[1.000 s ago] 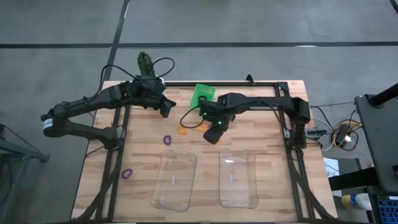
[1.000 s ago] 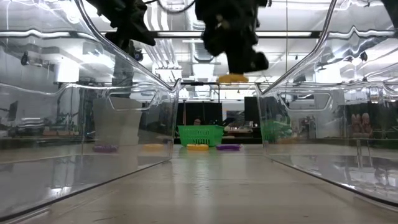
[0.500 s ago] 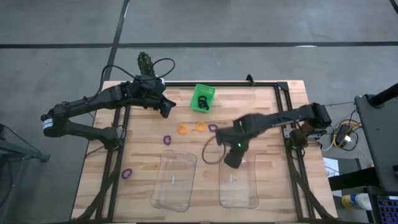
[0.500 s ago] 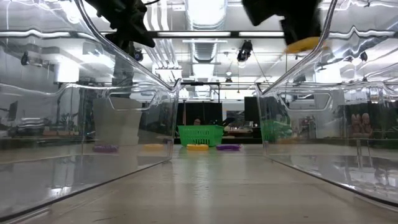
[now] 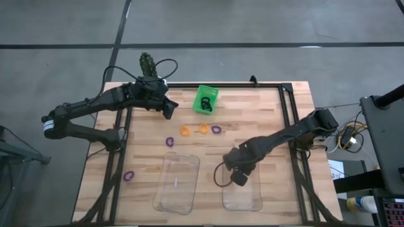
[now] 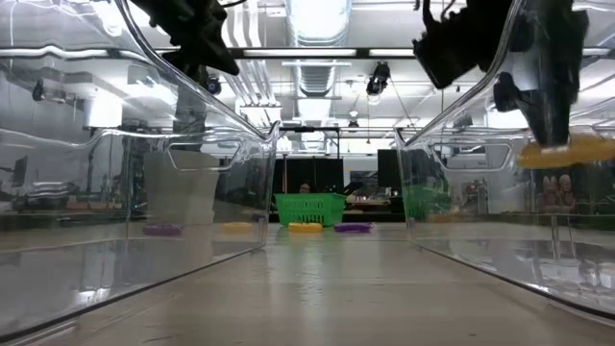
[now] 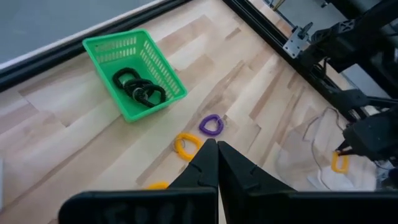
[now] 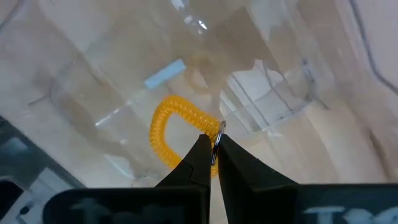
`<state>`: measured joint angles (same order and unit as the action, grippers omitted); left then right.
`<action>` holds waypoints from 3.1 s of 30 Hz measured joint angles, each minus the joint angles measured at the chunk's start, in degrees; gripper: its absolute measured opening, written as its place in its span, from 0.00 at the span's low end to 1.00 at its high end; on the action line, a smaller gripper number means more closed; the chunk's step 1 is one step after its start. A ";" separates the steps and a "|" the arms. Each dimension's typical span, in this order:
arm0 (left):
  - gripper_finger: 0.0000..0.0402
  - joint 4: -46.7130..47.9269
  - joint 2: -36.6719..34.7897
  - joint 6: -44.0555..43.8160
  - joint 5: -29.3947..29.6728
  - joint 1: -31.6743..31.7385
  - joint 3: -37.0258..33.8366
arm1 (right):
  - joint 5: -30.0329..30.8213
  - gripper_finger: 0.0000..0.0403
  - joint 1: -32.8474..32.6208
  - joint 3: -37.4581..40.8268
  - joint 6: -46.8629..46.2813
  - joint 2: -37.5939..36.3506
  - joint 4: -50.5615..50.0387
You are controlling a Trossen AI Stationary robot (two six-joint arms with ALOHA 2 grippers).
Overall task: Sort spring keychains
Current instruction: Put the bottom yellow spring keychain into the right transparent bin, then put the left yellow spring keychain into the right transparent bin
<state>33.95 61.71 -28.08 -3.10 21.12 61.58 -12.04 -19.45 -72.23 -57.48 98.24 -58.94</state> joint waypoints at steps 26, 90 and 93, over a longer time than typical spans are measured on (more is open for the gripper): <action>0.00 -0.02 0.02 2.53 -0.81 0.00 0.00 | -2.78 0.45 1.12 -5.42 -9.06 -0.31 9.21; 0.24 0.66 37.70 32.98 -4.77 -0.35 1.01 | 3.36 0.30 4.95 -12.01 -11.55 -0.44 8.51; 0.24 0.36 37.70 33.04 -4.74 -0.34 0.92 | 3.92 0.30 4.95 -11.99 -11.56 -0.44 8.51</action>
<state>34.32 99.42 4.97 -7.84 20.78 62.50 -8.12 -14.50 -84.23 -69.04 97.80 -50.43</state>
